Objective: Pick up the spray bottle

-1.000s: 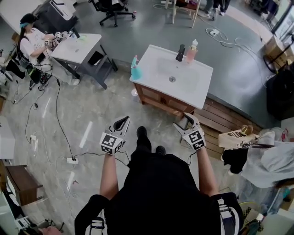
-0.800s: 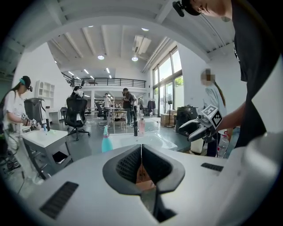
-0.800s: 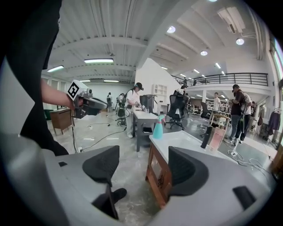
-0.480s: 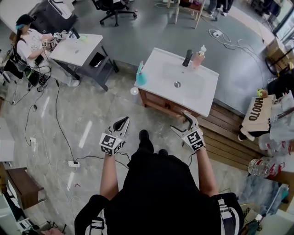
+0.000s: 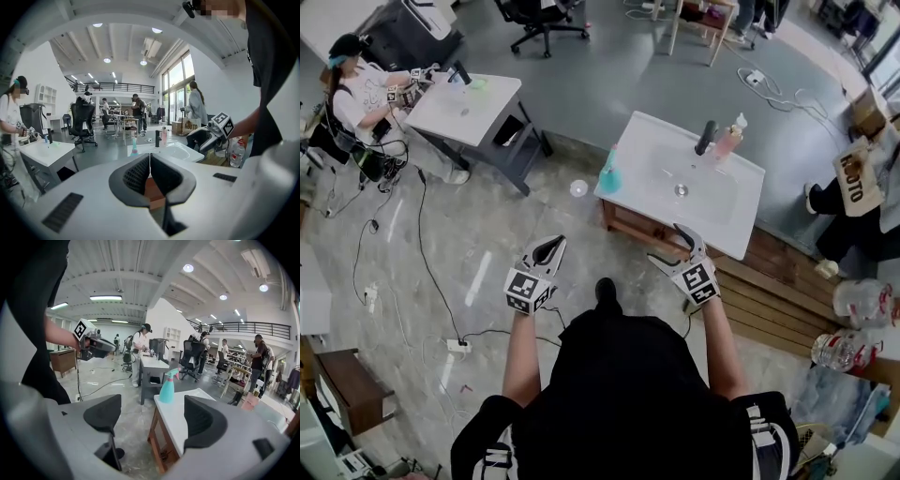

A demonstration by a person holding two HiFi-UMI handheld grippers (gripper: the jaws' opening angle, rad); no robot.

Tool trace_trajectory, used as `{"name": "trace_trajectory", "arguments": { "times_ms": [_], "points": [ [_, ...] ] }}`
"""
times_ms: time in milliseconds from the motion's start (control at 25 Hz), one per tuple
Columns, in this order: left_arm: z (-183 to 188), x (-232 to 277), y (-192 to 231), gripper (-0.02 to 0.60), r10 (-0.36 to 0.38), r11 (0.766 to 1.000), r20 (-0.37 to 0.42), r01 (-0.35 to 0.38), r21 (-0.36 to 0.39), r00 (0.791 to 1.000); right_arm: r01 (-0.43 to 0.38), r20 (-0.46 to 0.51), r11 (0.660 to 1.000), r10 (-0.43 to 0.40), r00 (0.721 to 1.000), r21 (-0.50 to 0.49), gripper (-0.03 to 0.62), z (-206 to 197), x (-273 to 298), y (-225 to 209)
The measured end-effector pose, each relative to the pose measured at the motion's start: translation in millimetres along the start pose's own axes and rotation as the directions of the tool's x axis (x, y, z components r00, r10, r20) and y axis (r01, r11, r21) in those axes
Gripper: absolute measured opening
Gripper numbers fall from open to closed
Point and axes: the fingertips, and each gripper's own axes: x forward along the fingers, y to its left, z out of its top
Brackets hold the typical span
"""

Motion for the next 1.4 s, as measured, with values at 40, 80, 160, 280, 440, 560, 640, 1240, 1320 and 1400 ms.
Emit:
{"name": "trace_trajectory", "arguments": {
  "times_ms": [40,80,160,280,440,560,640,1240,1320,1400],
  "points": [
    [-1,0,10,0.025,0.0,1.0,-0.001,0.0,-0.002,1.0,-0.002,0.001,1.0,0.002,1.0,-0.002,0.439,5,9,0],
    [-1,1,20,0.025,-0.001,1.0,0.001,0.001,-0.003,1.0,-0.002,0.0,1.0,0.002,1.0,-0.004,0.439,9,18,0],
    [0,2,38,0.025,-0.006,1.0,0.005,0.006,-0.001,1.0,-0.002,-0.007,1.0,0.002,1.0,-0.007,0.439,16,34,-1],
    [2,1,66,0.025,-0.008,1.0,0.012,0.008,0.001,1.0,-0.004,-0.017,1.0,0.003,1.0,-0.012,0.439,26,58,0],
    [-1,-2,99,0.025,-0.012,1.0,0.008,0.012,-0.008,1.0,0.002,-0.02,1.0,-0.002,1.0,-0.012,0.439,44,85,0],
    [0,1,121,0.025,-0.013,1.0,0.009,0.013,-0.017,1.0,0.003,-0.016,1.0,-0.003,1.0,-0.009,0.439,55,103,-2],
    [2,6,130,0.025,-0.012,1.0,0.016,0.013,-0.022,1.0,0.003,-0.017,1.0,-0.003,1.0,-0.005,0.439,58,111,-3],
    [8,40,156,0.025,0.087,0.993,0.003,-0.087,-0.076,0.996,-0.073,-0.036,0.997,0.073,0.997,-0.01,0.439,52,158,-64],
    [13,49,163,0.025,0.111,0.991,0.001,-0.11,-0.08,0.994,-0.091,-0.037,0.995,0.09,0.995,-0.029,0.439,56,170,-81],
    [17,57,170,0.025,0.129,0.988,-0.004,-0.129,-0.082,0.992,-0.111,-0.036,0.993,0.109,0.993,-0.051,0.439,60,183,-93]
  ]
}}
